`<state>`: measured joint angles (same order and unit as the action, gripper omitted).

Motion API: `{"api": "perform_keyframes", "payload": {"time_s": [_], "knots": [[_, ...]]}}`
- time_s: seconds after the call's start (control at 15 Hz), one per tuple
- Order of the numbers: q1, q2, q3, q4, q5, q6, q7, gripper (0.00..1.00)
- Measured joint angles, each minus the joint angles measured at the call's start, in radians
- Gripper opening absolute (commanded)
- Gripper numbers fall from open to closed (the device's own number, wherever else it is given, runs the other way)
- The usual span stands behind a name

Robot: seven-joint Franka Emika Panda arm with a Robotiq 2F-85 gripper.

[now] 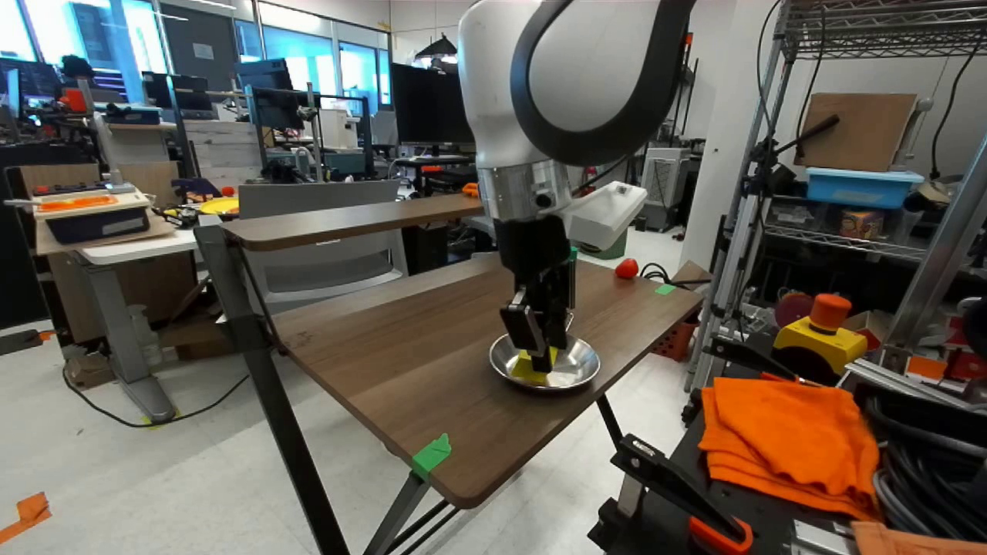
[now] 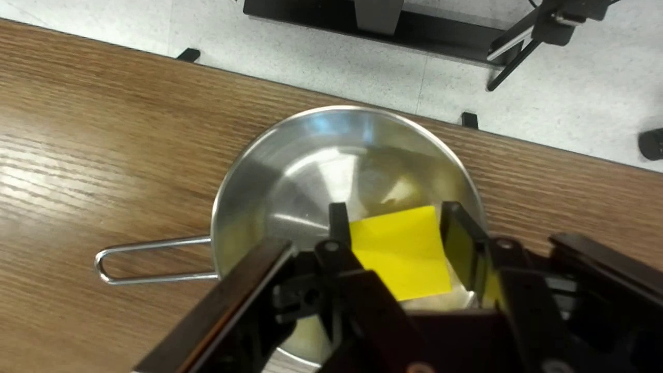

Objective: Put the yellow block on the silver pan then remove it from the pan

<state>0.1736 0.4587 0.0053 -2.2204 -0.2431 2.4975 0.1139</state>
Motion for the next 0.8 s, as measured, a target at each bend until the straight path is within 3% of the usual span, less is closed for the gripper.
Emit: {"api": "perform_keyframes", "payload": {"time_s": [0.13,0.33,0.47,0.8], "knots": [[0.0,-0.022,0.0,-0.005,0.0,0.0,0.0,0.23],[-0.007,-0.064,0.0,-0.018,0.001,0.007,0.0,0.57],[-0.021,-0.095,-0.001,-0.031,0.003,0.019,0.0,0.65],[-0.077,-0.164,-0.004,-0.063,0.023,0.052,-0.005,0.63]]}}
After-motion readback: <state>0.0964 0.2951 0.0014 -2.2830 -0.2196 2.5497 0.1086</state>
